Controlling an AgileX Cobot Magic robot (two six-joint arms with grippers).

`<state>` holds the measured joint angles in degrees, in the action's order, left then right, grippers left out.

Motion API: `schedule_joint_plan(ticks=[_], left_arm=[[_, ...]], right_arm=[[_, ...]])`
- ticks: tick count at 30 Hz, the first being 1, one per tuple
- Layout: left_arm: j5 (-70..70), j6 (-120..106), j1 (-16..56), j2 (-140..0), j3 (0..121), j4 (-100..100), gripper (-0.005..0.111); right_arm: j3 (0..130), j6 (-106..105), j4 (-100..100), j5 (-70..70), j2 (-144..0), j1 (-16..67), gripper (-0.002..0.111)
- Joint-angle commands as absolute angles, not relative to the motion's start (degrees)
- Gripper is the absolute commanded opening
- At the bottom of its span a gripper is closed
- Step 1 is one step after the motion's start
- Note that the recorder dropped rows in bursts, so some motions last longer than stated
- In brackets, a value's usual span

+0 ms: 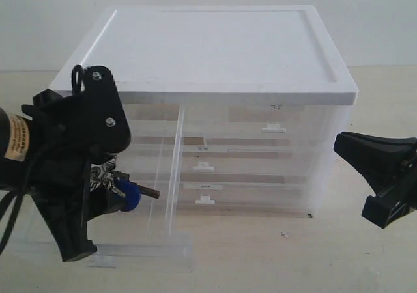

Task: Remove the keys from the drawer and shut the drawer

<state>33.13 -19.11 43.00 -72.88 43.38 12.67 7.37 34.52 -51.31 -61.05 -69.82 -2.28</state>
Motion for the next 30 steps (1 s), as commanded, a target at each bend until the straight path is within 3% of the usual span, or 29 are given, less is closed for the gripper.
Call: schedule_joint_plan(ticks=[1, 4, 30], left_arm=[[33.7, -17.6, 42.9, -77.0, 44.2, 14.8, 0.049], [35.6, -17.6, 42.9, -77.4, 45.1, 16.2, 0.006], [39.2, -19.1, 46.7, -64.6, 50.0, 15.0, 0.004]], right_arm=[[7.6, 34.5, -51.6, -61.5, -69.8, -2.2, 0.0], [7.6, 34.5, -51.6, -61.6, -69.8, -2.2, 0.0], [7.6, 34.4, -51.6, -61.4, -69.8, -2.2, 0.0]])
